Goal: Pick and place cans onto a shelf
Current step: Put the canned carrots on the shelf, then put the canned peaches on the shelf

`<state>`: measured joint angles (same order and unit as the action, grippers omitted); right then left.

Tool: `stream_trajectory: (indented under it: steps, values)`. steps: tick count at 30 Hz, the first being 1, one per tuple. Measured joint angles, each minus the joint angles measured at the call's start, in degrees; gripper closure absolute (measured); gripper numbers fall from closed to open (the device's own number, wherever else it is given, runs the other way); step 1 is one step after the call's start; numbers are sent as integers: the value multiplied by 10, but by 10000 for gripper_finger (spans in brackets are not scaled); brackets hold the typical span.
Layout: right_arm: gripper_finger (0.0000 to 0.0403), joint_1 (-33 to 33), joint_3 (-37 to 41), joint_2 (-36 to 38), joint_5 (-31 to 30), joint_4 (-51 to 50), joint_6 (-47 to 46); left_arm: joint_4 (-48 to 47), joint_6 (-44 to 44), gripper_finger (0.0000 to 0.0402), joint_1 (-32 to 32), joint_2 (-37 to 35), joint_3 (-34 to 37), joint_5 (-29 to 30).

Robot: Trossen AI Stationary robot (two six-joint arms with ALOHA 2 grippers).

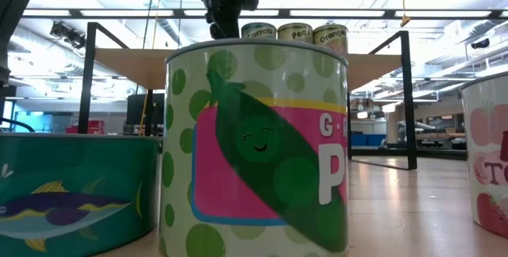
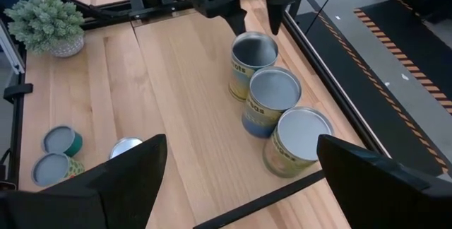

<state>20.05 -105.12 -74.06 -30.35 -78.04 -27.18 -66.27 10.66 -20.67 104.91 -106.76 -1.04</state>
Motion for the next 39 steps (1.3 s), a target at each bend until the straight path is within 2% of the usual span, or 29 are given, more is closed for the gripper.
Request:
stream_trajectory:
  steps: [4,9,16,19,23,29,32,39]
  values:
    - [30,0,0,0,0,0,0,-4,0,111,0,0,-1,0]
    - [30,0,0,0,5,-1,-1,-60,-12,111,7,-21,-26,-10]
    - [30,0,0,0,6,0,9,-104,-57,111,76,-34,-54,-128]
    - [30,0,0,0,8,1,15,-118,-64,111,120,-33,-53,-142]
    - [30,0,0,0,19,3,19,-92,-57,111,182,-29,-53,-124]
    - [30,0,0,-8,33,5,19,-21,-57,111,263,-20,-54,-47]
    - [30,1,0,-19,53,5,19,23,-86,111,293,-5,-53,-15]
    - [30,25,0,-32,106,-4,-5,94,-127,91,325,45,-53,-10]
